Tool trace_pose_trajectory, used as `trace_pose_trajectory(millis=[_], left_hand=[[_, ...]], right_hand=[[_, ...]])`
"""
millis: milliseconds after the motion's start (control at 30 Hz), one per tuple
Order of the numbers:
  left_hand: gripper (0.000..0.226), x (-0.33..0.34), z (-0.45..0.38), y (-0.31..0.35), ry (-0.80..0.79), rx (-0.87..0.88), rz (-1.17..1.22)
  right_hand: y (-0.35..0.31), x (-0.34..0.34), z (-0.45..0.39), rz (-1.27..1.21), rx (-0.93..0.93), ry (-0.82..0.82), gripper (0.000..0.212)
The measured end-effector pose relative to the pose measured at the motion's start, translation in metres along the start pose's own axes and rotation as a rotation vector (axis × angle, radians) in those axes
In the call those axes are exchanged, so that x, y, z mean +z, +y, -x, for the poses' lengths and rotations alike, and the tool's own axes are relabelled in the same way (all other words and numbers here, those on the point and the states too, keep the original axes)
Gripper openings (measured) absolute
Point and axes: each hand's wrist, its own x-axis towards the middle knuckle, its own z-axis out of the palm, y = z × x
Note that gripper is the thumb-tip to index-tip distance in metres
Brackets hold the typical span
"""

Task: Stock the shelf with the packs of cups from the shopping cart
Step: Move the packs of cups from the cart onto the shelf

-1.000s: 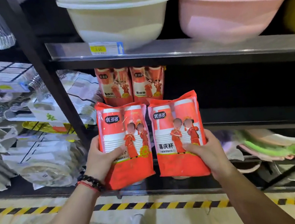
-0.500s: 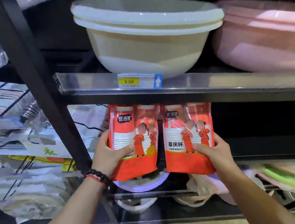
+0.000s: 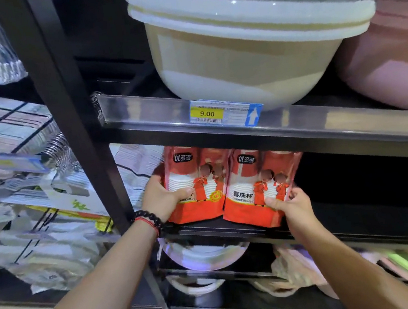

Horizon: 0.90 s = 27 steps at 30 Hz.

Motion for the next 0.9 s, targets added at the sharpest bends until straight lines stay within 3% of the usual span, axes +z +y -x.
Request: trace_pose_trajectory(millis=[333, 533, 900], left_hand=[[0.013, 0.008, -0.014, -0.003, -0.014, 0.061, -0.258], [0.036, 0.009, -0.020, 0.000, 0.020, -0.045, -0.362], [0.038, 0.012, -0.028, -0.009, 0.040, -0.028, -0.438]], right_hand=[[0.012, 0.000, -0.022, 0.008, 0.060, -0.077, 0.027], [0.014, 0.004, -0.034, 0.050, 0.140, -0.020, 0.023], [0.007, 0.004, -0.035, 0.169, 0.156, -0.014, 0.040]])
